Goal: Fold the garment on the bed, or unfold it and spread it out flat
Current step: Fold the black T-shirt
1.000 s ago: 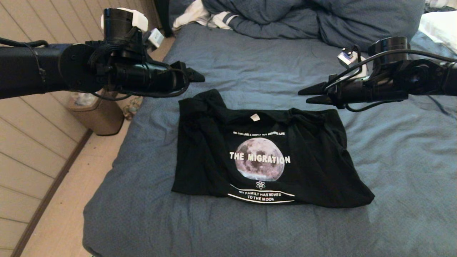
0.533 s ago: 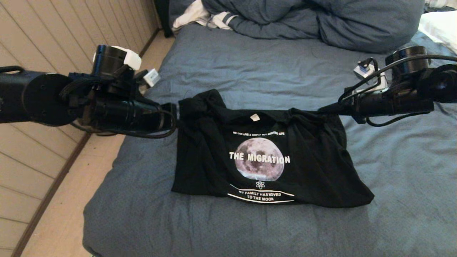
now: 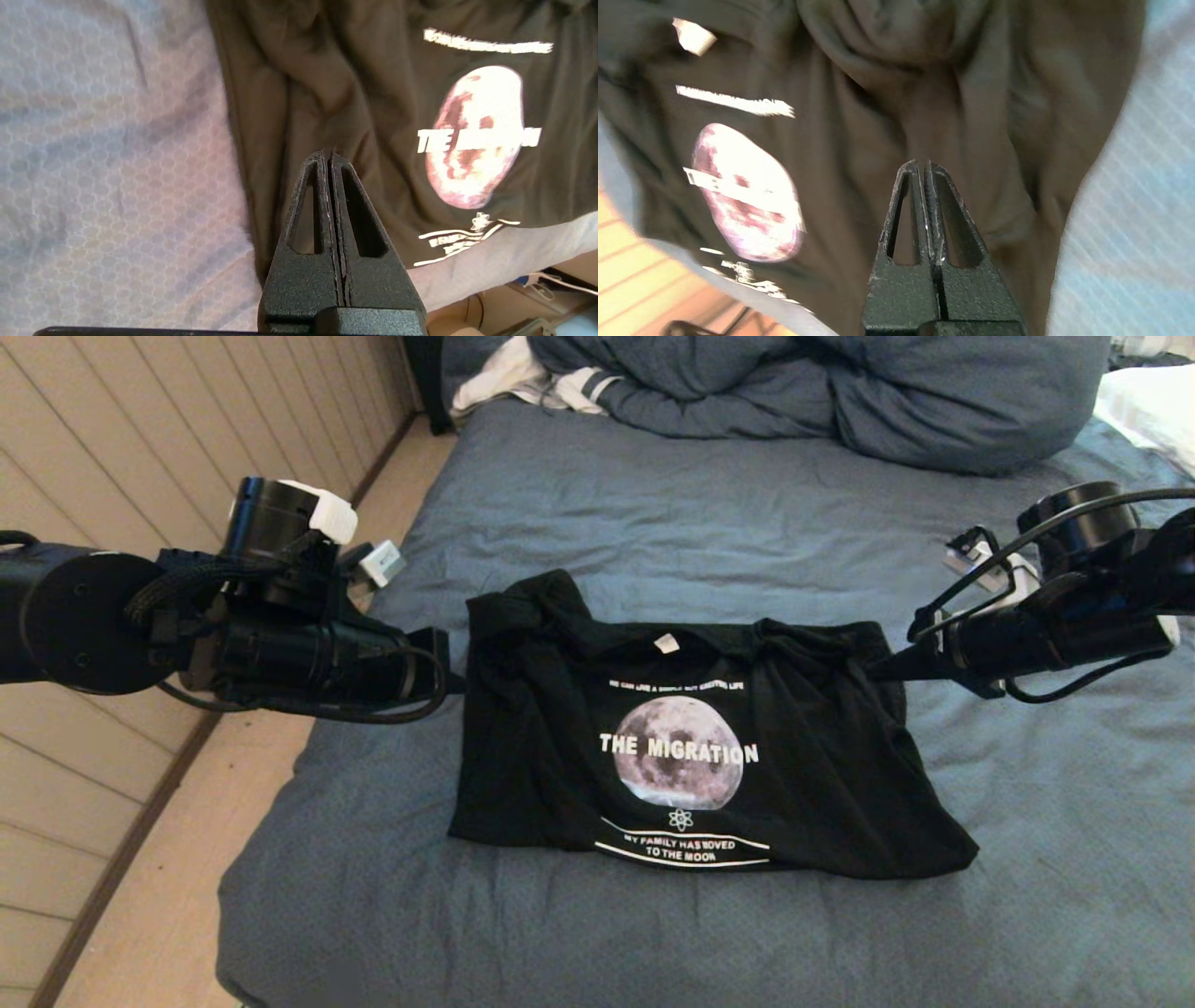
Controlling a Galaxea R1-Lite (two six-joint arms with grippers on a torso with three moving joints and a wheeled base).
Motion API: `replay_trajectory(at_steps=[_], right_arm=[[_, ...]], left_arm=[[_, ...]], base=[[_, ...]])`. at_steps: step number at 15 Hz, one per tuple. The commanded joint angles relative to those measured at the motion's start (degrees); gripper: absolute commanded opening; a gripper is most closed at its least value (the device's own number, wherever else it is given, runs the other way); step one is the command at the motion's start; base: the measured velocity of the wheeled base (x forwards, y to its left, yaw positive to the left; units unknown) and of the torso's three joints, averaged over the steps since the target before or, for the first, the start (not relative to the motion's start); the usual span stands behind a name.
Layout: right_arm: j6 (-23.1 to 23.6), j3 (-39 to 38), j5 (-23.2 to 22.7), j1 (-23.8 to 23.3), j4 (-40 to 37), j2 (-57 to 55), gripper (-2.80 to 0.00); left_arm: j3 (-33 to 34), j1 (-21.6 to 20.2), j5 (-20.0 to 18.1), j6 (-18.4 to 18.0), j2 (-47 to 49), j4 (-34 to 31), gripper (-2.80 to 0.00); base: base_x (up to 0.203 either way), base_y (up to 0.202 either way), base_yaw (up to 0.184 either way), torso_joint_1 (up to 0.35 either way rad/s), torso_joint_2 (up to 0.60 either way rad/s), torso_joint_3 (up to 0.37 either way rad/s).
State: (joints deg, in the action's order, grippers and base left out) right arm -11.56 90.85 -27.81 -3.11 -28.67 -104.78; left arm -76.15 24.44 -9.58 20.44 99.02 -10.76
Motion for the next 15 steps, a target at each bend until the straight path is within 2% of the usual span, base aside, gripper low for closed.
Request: replay_trajectory(at_steps=[1, 9, 14, 15], right_arm=[[0.1, -0.9, 0.4, -0.1, -0.2, 1.0, -2.80], [0.6, -0.5, 5.0, -0.1, -2.1, 0.6, -2.80], [3.4, -1.0, 6.2, -2.1, -6.0, 2.6, -2.80], [4.1, -1.4, 6.8, -2.1, -6.1, 2.9, 0.00]], left_arm=[[0.4, 0.0, -0.1, 0.2, 0.6, -0.1, -2.80], [0.2, 0.0, 0.2, 1.5, 1.3, -0.5, -2.80], [0.5, 0.0, 0.2, 1.1, 0.8, -1.1, -2.80], [0.5, 0.0, 0.3, 1.1, 0.7, -1.1, -2.80]], base=[[0.000, 0.000, 0.000, 0.000, 0.00, 0.000], [0.000, 0.000, 0.000, 0.000, 0.00, 0.000], [0.000, 0.000, 0.000, 0.000, 0.00, 0.000], [0.000, 0.000, 0.000, 0.000, 0.00, 0.000]])
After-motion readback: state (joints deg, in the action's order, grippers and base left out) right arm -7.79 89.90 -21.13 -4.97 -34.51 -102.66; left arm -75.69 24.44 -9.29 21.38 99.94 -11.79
